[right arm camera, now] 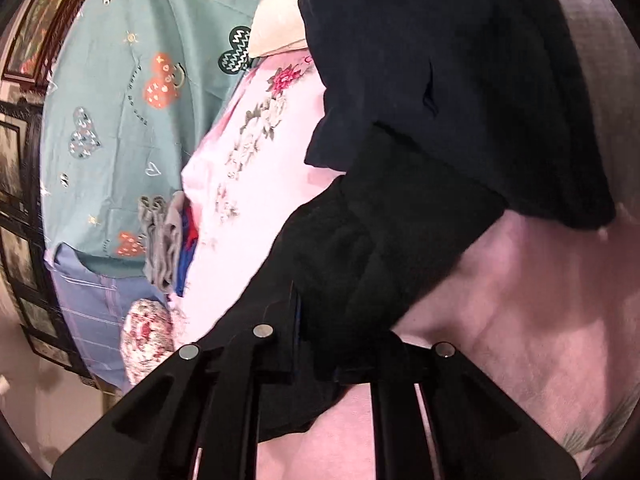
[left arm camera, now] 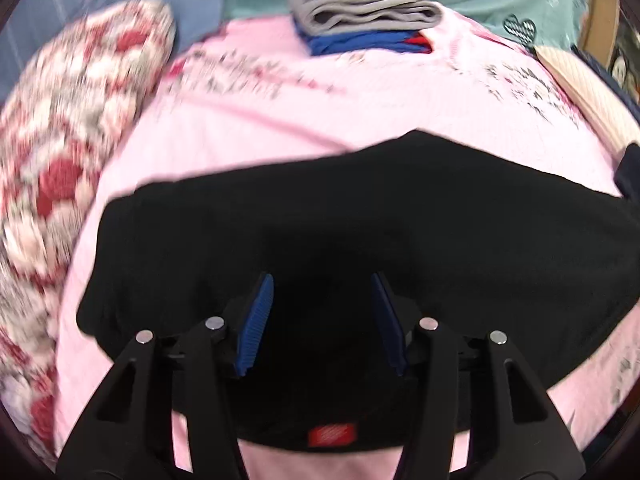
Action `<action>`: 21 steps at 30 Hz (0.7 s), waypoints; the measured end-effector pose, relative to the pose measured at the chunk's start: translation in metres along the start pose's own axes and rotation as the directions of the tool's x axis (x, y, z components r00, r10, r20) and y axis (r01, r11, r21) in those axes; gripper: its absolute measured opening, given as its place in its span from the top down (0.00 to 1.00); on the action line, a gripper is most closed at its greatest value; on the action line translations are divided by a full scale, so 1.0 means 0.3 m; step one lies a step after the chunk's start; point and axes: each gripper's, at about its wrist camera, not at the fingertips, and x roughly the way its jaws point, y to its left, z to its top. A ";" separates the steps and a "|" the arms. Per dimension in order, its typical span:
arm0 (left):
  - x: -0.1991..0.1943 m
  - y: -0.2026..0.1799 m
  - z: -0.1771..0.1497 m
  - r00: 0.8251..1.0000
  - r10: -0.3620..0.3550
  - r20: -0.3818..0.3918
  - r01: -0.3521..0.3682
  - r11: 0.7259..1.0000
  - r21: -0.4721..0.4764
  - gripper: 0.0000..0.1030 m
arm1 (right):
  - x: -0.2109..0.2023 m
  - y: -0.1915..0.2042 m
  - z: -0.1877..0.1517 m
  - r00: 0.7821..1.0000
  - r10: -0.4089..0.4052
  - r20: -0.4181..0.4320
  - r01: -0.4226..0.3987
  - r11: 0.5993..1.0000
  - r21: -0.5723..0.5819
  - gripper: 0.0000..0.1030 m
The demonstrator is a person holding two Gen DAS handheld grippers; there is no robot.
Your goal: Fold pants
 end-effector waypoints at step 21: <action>0.046 -0.167 0.034 1.000 -0.004 0.005 0.004 0.994 0.106 0.47 | 0.017 0.007 0.000 0.995 -0.100 -0.006 0.100 0.993 -0.061 0.87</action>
